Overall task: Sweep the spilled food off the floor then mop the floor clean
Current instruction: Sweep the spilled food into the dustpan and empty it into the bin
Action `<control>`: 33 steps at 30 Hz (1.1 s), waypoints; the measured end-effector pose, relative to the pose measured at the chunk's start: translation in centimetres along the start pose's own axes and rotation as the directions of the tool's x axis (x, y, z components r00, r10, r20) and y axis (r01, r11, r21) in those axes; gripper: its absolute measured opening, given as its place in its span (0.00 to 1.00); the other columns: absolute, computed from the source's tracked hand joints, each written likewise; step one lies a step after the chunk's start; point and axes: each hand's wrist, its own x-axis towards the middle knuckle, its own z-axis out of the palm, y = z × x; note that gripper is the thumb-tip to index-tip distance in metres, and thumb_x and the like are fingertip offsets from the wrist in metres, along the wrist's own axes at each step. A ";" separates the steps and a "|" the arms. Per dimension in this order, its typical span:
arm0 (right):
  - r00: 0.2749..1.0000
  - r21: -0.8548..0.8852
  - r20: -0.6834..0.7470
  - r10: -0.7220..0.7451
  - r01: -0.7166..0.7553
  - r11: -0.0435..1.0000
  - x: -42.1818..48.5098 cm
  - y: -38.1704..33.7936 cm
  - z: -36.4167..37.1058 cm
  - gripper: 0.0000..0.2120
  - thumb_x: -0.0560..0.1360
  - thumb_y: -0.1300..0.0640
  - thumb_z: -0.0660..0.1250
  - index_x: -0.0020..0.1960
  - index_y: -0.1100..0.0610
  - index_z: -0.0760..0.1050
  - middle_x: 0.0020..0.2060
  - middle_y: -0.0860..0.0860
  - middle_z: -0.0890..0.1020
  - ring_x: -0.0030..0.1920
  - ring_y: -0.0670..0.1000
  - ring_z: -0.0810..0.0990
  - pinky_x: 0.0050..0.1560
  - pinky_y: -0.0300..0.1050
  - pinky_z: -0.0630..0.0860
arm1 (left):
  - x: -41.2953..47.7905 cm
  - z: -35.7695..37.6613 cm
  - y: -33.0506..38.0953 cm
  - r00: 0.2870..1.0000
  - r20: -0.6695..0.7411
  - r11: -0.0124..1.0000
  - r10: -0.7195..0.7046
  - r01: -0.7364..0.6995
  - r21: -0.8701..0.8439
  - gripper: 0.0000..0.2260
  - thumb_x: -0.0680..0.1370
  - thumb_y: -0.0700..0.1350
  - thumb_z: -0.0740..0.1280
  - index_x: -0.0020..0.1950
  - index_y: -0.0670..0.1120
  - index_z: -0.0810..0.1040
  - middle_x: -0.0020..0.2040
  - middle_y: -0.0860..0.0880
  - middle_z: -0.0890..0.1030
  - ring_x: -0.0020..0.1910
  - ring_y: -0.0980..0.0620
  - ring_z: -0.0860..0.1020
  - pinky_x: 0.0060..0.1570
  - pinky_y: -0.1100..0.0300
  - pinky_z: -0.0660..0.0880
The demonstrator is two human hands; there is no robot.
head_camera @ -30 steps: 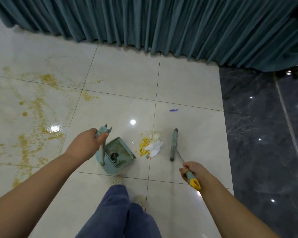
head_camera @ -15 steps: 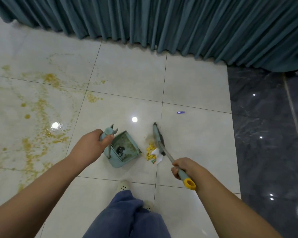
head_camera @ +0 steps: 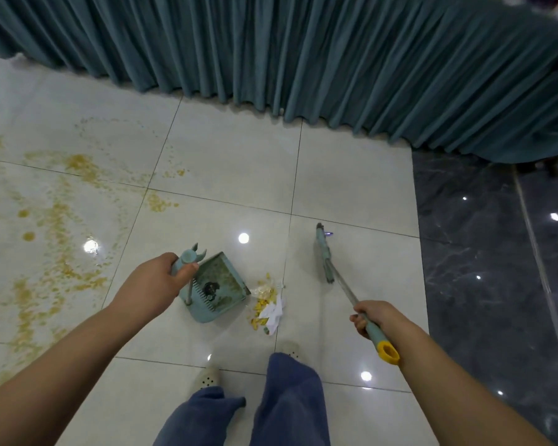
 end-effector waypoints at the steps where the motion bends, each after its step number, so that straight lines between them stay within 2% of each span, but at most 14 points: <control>1: 1.000 -0.008 -0.006 -0.015 0.014 1.000 0.9 -1.4 -0.7 0.08 0.80 0.67 0.55 0.42 0.66 0.66 0.36 0.61 0.71 0.11 0.46 0.63 0.15 0.29 0.64 | 0.1 0.4 0.6 1.000 -0.012 1.000 -0.015 0.015 -0.003 0.18 0.78 0.56 0.61 0.37 0.43 0.71 0.34 0.43 0.79 0.31 0.48 0.75 0.33 0.56 0.69; 4: 0.998 -0.052 -0.015 -0.055 0.054 0.997 3.7 -6.2 -2.5 0.03 0.80 0.66 0.55 0.50 0.67 0.65 0.39 0.63 0.72 0.10 0.46 0.63 0.15 0.30 0.65 | 0.2 1.5 2.8 0.996 -0.060 0.997 -0.072 0.069 -0.043 0.17 0.78 0.54 0.61 0.35 0.45 0.69 0.30 0.47 0.77 0.30 0.49 0.74 0.31 0.58 0.67; 6: 0.997 -0.119 -0.024 -0.074 0.071 0.990 5.5 -9.1 -3.4 0.03 0.81 0.66 0.55 0.53 0.66 0.65 0.41 0.64 0.73 0.10 0.47 0.63 0.15 0.30 0.66 | 0.2 2.3 4.3 0.990 -0.083 0.992 -0.112 0.107 -0.065 0.17 0.78 0.55 0.61 0.35 0.45 0.70 0.30 0.47 0.76 0.30 0.49 0.75 0.31 0.58 0.67; 8: 0.996 -0.191 -0.008 -0.084 0.081 0.978 7.0 -11.8 -3.8 0.03 0.81 0.65 0.56 0.52 0.66 0.66 0.42 0.64 0.74 0.10 0.47 0.64 0.15 0.31 0.66 | 0.1 3.1 5.7 0.983 -0.107 0.988 -0.147 0.140 -0.068 0.17 0.78 0.55 0.61 0.35 0.46 0.70 0.29 0.48 0.76 0.30 0.49 0.75 0.32 0.58 0.68; 11: 0.995 -0.359 0.013 -0.098 0.096 0.928 8.6 -14.4 -4.0 0.04 0.80 0.66 0.55 0.54 0.67 0.65 0.37 0.62 0.73 0.10 0.47 0.65 0.15 0.31 0.67 | 0.0 4.6 7.5 0.971 -0.144 0.981 -0.190 0.181 -0.071 0.17 0.78 0.56 0.60 0.35 0.46 0.70 0.29 0.48 0.76 0.30 0.50 0.75 0.32 0.58 0.68; 14: 0.996 -0.518 0.058 -0.072 0.092 0.850 8.9 -15.1 -3.9 0.04 0.80 0.65 0.55 0.49 0.66 0.66 0.37 0.62 0.74 0.12 0.47 0.66 0.16 0.32 0.68 | -0.3 5.8 9.0 0.962 -0.170 0.977 -0.212 0.204 -0.066 0.17 0.78 0.55 0.60 0.35 0.46 0.70 0.30 0.48 0.77 0.31 0.49 0.75 0.31 0.58 0.67; 16: 0.995 -0.610 0.072 -0.067 0.097 0.786 8.9 -14.5 -3.7 0.05 0.80 0.65 0.56 0.47 0.66 0.67 0.37 0.62 0.75 0.17 0.48 0.69 0.17 0.33 0.68 | -0.7 6.5 9.7 0.956 -0.181 0.973 -0.229 0.220 -0.069 0.18 0.78 0.56 0.60 0.35 0.45 0.71 0.29 0.48 0.76 0.31 0.49 0.75 0.31 0.58 0.67; 19: 0.996 -0.701 0.068 -0.059 0.090 0.707 8.6 -12.4 -3.3 0.05 0.79 0.65 0.56 0.50 0.67 0.68 0.35 0.60 0.75 0.25 0.50 0.69 0.18 0.35 0.68 | -1.7 7.1 10.2 0.946 -0.201 0.966 -0.254 0.239 -0.096 0.19 0.78 0.55 0.60 0.36 0.43 0.71 0.28 0.48 0.76 0.30 0.47 0.75 0.32 0.57 0.67; 28: 0.996 -0.808 0.083 -0.011 0.074 0.585 4.5 -4.2 -4.7 0.07 0.78 0.63 0.58 0.53 0.65 0.70 0.33 0.57 0.74 0.27 0.49 0.70 0.23 0.38 0.71 | -5.8 7.1 8.5 0.934 -0.209 0.947 -0.289 0.248 -0.203 0.18 0.79 0.53 0.61 0.35 0.41 0.70 0.26 0.48 0.73 0.25 0.49 0.71 0.29 0.59 0.67; 33: 0.995 -0.803 0.097 0.040 0.054 0.594 1.7 0.6 -4.9 0.05 0.78 0.63 0.59 0.49 0.65 0.70 0.34 0.57 0.75 0.28 0.49 0.70 0.24 0.38 0.71 | -9.1 7.2 5.5 0.933 -0.218 0.942 -0.288 0.235 -0.240 0.18 0.79 0.52 0.61 0.36 0.40 0.70 0.26 0.47 0.73 0.24 0.48 0.70 0.29 0.59 0.66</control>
